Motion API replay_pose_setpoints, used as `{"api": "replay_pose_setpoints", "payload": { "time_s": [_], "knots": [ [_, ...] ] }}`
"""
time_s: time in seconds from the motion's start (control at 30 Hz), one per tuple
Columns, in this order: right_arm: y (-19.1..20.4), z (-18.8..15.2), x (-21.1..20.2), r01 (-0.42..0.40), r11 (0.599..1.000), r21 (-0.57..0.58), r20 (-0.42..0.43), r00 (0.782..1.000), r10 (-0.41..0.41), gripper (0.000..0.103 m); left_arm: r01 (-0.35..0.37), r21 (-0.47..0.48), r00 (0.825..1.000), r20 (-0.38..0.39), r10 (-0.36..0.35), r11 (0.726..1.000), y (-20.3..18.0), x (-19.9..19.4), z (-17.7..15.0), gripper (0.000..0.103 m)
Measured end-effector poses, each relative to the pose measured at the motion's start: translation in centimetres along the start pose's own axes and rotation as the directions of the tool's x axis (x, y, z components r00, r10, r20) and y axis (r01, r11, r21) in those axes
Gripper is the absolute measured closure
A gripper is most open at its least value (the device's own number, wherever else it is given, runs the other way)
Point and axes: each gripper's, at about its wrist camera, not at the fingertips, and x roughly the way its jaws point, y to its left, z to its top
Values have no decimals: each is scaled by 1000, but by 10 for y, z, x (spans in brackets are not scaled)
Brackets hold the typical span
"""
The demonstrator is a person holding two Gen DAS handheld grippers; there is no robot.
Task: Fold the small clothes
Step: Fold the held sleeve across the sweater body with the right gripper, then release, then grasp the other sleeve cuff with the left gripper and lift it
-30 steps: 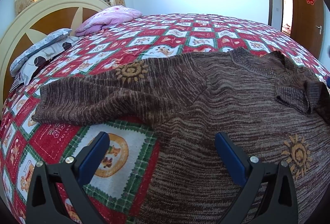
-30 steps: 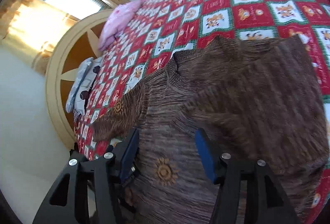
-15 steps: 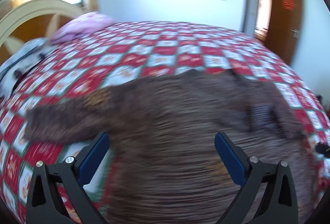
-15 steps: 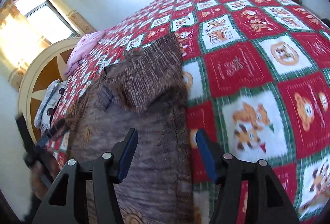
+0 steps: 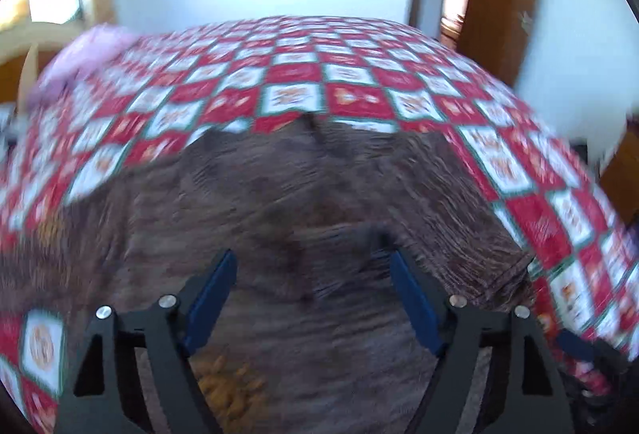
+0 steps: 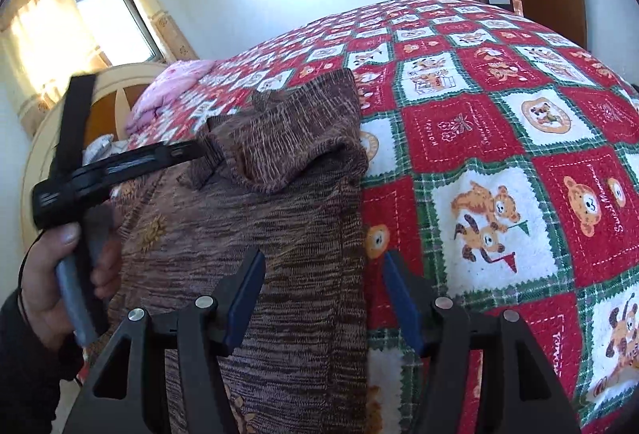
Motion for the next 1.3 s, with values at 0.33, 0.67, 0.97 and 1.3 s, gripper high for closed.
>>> {"api": "replay_pose_setpoints", "payload": {
  "time_s": [0.33, 0.67, 0.97, 1.3],
  "knots": [
    [-16, 1, 0, 17, 997, 79, -4, 1000, -17, 41, 32, 182, 998, 40, -40, 983, 21, -38, -37, 97],
    [-20, 1, -5, 63, 992, 112, 23, 998, -66, 41, -55, 360, 998, 4, 57, 931, 49, -43, -86, 89],
    [-15, -1, -6, 94, 992, 86, 32, 995, -97, 40, 65, -54, 997, -49, -67, 996, 76, -22, -31, 38],
    [-11, -1, -3, 116, 992, 56, 17, 993, -117, 40, 80, -136, 990, -106, -95, 987, 72, 14, -11, 98]
  ]
}}
